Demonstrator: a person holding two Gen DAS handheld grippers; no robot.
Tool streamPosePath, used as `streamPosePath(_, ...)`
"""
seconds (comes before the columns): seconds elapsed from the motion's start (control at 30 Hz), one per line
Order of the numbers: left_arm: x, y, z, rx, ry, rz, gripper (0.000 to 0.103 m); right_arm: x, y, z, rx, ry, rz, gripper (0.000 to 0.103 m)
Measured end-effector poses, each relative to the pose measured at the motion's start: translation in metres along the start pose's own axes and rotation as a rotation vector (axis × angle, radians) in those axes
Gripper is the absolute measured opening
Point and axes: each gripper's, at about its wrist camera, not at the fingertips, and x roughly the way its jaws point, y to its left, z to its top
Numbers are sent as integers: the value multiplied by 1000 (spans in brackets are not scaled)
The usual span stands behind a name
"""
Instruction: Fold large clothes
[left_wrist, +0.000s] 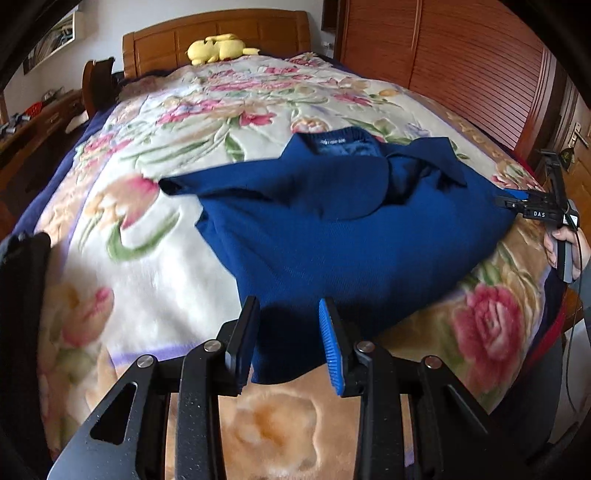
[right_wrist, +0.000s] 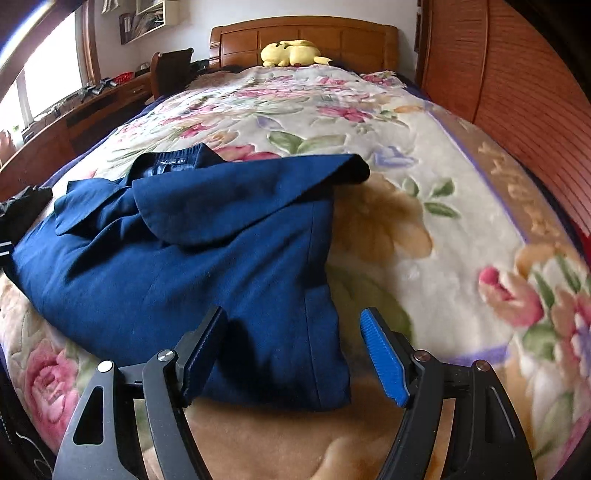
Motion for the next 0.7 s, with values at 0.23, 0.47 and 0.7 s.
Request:
streamPosePath(0.23, 14, 5, -8, -33, 13, 3, 36, 12, 1, -3, 12, 30, 39, 76)
streamPosePath(0.47, 39, 12, -20, -74, 68, -9, 42, 26, 7, -7, -15, 74, 59, 76)
streamPosePath(0.7, 33, 9, -24, -65, 32, -40, 19, 32, 4, -10, 9, 90, 136, 57)
